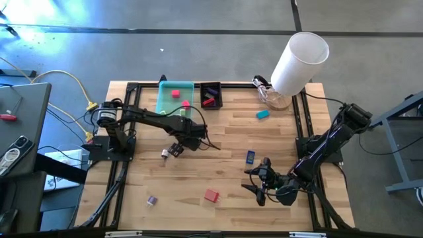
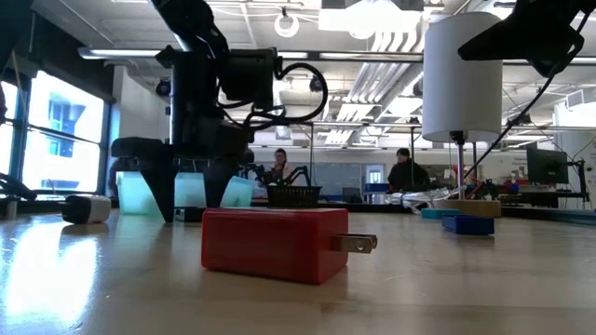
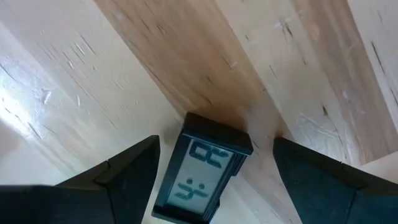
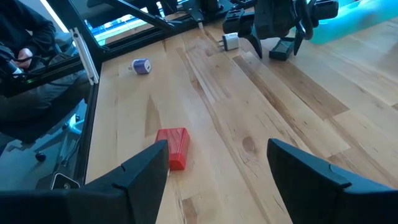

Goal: Pick & Place Office items
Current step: Put the black timer into the black bin

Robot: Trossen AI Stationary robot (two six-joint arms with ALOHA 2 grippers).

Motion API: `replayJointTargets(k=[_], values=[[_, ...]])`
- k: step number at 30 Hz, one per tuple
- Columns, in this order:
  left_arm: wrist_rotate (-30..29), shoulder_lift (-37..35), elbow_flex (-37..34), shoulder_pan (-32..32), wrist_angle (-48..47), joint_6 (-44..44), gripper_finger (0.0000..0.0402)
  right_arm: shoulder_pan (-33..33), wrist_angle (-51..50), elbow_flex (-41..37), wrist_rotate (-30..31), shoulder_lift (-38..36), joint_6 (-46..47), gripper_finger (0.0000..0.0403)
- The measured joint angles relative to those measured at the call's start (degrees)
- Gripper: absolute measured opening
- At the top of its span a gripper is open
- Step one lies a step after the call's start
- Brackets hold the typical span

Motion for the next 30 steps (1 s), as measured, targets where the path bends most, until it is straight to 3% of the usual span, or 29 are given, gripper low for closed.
replayJointTargets(k=[9,21,30], values=[[0.0,0.13,-0.11,-0.04,-0.11,-0.8,0.0293,0.0,-0.02,0.0,0.0,0.0,0.0,0.026],[0.06,0.2,-0.24,-1.73,-0.65,3.09,0.0141,-0.01,-0.02,0.0,0.0,0.0,0.0,0.026],[-6.19,0.28,-0.24,-6.78,-0.35,5.24,0.0141,0.0,-0.02,0.0,0.0,0.0,0.0,0.026]])
